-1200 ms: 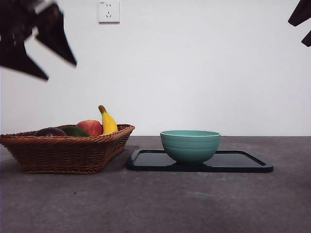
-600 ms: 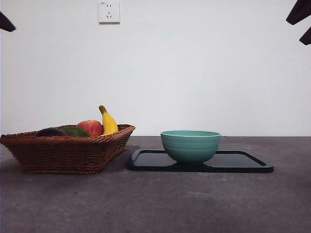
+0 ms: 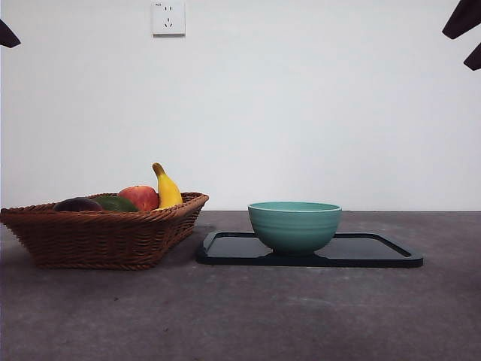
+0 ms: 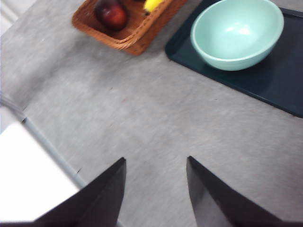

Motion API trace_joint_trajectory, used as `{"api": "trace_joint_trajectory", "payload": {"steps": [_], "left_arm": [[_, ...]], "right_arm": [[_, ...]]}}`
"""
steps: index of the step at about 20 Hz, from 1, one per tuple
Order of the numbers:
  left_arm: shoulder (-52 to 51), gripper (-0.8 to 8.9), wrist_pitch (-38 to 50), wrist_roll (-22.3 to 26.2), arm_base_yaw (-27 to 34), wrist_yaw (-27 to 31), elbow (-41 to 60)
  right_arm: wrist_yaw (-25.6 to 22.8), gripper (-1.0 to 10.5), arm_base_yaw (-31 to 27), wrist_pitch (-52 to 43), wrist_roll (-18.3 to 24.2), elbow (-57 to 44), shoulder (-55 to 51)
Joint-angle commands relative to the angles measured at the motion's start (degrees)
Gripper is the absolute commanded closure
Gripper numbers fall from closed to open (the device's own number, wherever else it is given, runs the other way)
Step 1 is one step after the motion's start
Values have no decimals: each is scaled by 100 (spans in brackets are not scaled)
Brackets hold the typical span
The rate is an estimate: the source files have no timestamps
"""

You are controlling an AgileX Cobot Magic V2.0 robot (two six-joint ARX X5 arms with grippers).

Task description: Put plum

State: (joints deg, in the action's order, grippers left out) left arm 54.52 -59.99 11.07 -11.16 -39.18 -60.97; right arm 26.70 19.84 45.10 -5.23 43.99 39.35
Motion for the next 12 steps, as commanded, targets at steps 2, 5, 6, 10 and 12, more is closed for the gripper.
{"api": "trace_joint_trajectory", "payload": {"steps": [2,5,6,10,12], "left_arm": [[46,381,37,68,-15,-33,-133],[46,381,37,68,-17,-33,-133],[46,381,37,63,-17,-33,-133],[46,381,37,42,-17,-33,-133],[46,381,35,33,-17,-33,-133]], "right_arm": [[-286,684,15,-527,-876,136,260],[-627,638,-35,-612,-938,623,970],[-640,638,-68,-616,-920,852,1276],[-750,638,-247,-610,-754,1910,2673],[-748,638,-302,-605,-713,2385,3359]]}}
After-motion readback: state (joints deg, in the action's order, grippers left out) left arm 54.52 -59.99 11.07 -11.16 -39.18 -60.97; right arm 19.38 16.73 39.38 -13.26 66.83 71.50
